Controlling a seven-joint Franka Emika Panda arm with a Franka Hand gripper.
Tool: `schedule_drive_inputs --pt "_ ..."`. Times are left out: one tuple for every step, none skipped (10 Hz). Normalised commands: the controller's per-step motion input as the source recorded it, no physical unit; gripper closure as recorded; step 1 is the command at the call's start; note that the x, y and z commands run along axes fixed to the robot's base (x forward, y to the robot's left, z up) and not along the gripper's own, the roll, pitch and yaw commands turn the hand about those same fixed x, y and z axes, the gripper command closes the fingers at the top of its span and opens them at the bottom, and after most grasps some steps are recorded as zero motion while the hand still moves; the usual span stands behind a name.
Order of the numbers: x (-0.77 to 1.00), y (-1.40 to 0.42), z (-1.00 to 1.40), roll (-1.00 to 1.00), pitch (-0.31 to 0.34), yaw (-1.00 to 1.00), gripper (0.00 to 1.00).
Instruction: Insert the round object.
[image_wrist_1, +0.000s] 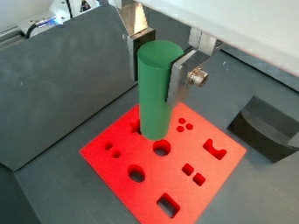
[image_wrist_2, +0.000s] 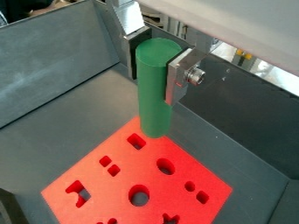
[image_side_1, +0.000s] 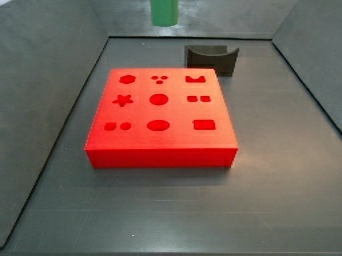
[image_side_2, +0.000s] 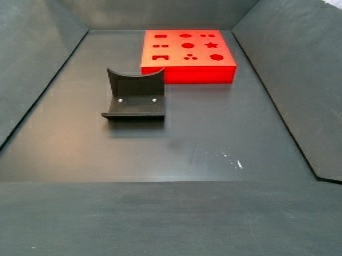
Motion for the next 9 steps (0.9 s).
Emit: schedule_drive_inputs --pt "0.02 0.0 -0.03 0.1 0.0 0.0 1.0" --pt "0.01 0.27 -0.41 0.3 -0.074 -0.19 1.0" --pt "0.0 0.47 -0.59 0.33 -0.079 -0.31 1.0" --pt "0.0 0.6 -0.64 0.24 -0.07 -0.29 1.0" --pt "-0.02 0.74 -0.62 0.16 -0.074 -0.22 1.0" --pt "0.0 0.74 -0.52 0.0 -0.057 -0.15 1.0" --pt "0.07 0.37 -0.51 -0.01 -0.06 -0.03 1.0" --pt "-0.16 0.0 -0.59 -0.1 0.0 0.0 1.0" --pt "-0.08 0.04 -0.5 -0.18 0.029 0.0 1.0"
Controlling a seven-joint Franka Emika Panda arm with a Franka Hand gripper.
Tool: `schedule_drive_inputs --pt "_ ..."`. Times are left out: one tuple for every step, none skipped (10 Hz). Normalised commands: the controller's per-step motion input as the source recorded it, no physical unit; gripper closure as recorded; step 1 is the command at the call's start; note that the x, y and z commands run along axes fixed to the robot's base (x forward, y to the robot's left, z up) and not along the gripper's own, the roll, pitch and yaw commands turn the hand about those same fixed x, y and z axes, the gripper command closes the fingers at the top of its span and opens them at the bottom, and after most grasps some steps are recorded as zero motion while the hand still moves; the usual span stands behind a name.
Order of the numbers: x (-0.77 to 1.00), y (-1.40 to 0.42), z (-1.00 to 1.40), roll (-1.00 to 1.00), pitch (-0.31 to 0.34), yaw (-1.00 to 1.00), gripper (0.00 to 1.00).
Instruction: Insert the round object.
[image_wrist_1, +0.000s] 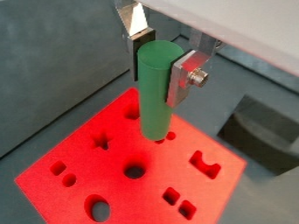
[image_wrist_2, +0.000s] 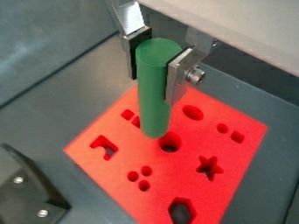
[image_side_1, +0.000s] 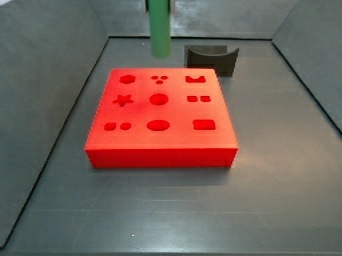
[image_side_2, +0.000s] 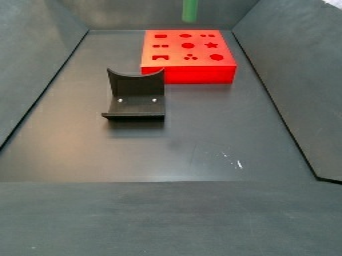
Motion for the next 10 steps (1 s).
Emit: schedule_drive_inputs --pt "0.0 0.0 -0.29 -0.12 0.031 0.0 1.0" --pt "0.0 -0.01 -0.15 -0.04 0.019 0.0 1.0" --pt "0.0 -0.16 -0.21 0.0 0.026 0.0 1.0" --pt "0.0 -0.22 -0.25 0.0 0.027 0.02 1.0" --pt "0.0 -0.31 -0.37 0.0 0.0 0.07 1.0" --pt "0.0 -0.24 -0.35 -0.01 0.007 0.1 1.0" --pt "0.0 0.0 0.0 0.0 0.0 0.0 1.0" --pt "0.0 0.0 -0.06 0.0 0.0 0.0 1.0" --pt "0.07 -0.13 -0.23 0.02 -0.016 0.07 1.0" --pt "0.22 -0.2 -0.36 0.05 -0.03 0.14 1.0"
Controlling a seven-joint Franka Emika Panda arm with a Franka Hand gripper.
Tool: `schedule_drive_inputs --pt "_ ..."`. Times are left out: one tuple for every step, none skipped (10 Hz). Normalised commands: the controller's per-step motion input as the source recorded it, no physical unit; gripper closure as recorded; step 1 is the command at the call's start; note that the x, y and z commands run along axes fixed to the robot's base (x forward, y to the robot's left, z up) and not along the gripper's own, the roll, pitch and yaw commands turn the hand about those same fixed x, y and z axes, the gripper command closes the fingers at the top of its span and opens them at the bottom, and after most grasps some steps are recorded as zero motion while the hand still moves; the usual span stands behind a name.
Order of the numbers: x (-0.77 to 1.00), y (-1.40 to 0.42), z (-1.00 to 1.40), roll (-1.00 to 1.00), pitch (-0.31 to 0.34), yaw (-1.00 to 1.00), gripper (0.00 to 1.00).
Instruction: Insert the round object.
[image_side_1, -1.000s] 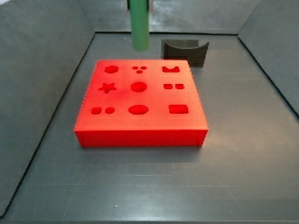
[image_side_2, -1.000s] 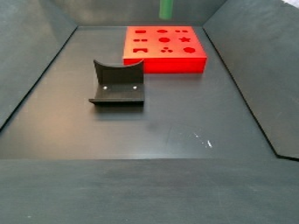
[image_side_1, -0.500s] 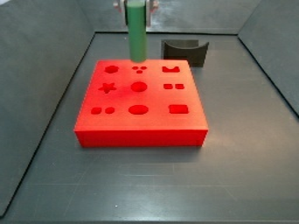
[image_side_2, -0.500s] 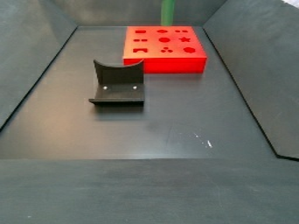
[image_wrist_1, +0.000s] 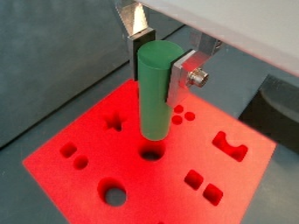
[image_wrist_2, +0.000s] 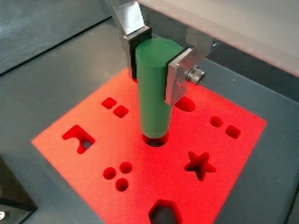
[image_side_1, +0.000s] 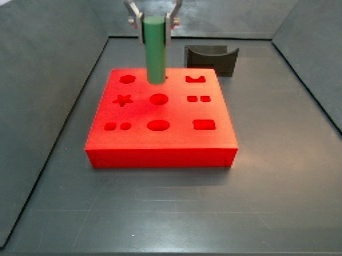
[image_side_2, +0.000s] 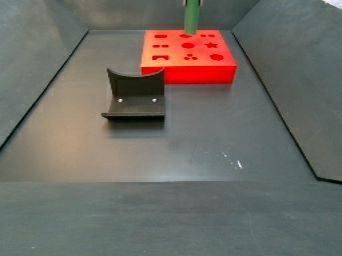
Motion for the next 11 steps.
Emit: schedule_drive_inputs --pt "0.2 -0.11 -0.39 0.06 -0.023 0.16 1.0" --pt "0.1 -0.05 -0.37 0.09 -0.004 0.16 1.0" --pt "0.08 0.0 -0.31 0.08 0.0 0.13 1.0" --pt "0.0 0.0 -0.22 0.13 0.0 0.14 1.0" --pt "-0.01 -0.01 -0.25 0.25 0.0 0.2 1.0" --pt "-0.02 -0.05 -0.27 0.27 -0.013 0.22 1.0" --pt "0.0 -0.07 -0.18 0.16 0.0 0.13 1.0" --pt "0.0 -0.09 -0.23 0.15 0.0 0.12 1.0" --pt "0.0 -0.17 -0.21 0.09 -0.007 0.11 1.0" --pt "0.09 -0.21 -0.18 0.07 -0.017 0.12 1.0" --pt "0.2 -0.12 -0.24 0.09 -0.003 0.11 1.0"
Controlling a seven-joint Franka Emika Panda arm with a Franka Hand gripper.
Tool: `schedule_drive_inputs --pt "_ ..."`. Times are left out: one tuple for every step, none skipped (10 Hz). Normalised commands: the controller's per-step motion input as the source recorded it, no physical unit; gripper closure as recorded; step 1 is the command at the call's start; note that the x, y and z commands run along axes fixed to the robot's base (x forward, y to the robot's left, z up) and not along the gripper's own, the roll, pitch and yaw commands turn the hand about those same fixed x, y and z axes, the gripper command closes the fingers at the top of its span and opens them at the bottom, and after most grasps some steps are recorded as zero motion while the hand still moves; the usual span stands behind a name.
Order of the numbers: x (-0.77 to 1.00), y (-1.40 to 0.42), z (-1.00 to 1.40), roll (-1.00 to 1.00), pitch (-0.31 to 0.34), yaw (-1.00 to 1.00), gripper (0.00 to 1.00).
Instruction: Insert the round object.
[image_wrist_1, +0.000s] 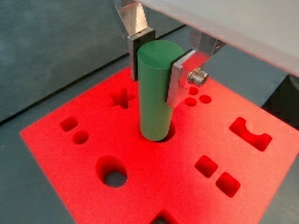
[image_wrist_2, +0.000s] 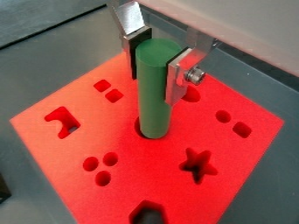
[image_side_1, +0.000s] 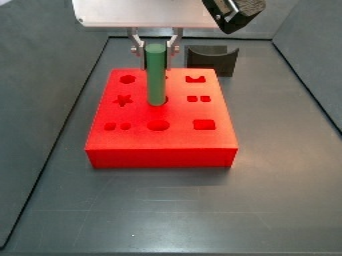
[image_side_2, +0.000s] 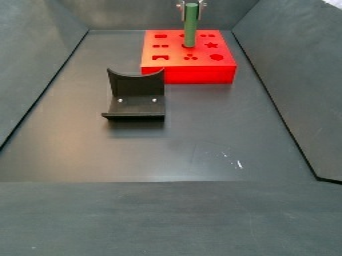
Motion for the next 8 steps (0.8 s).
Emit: schedule_drive_inputs --pt "0.29 -0.03 -0.29 0.13 0.0 0.11 1.0" --pt "0.2 0.0 -0.31 0.15 0.0 0.06 1.0" --pt "0.0 0.1 -0.25 0.09 0.0 -0.02 1.0" --pt "-0.21 0.07 -0.13 0.01 0.0 -0.09 1.0" --pt "-0.3 0.0 -0.06 0.0 -0.03 -0.08 1.0" --pt "-0.18 0.03 -0.08 0.0 -0.026 -0.02 1.0" --pt "0.0 0.11 -0.2 0.0 -0.02 0.0 1.0" --pt "0.26 0.02 -0.25 0.02 0.0 0.15 1.0"
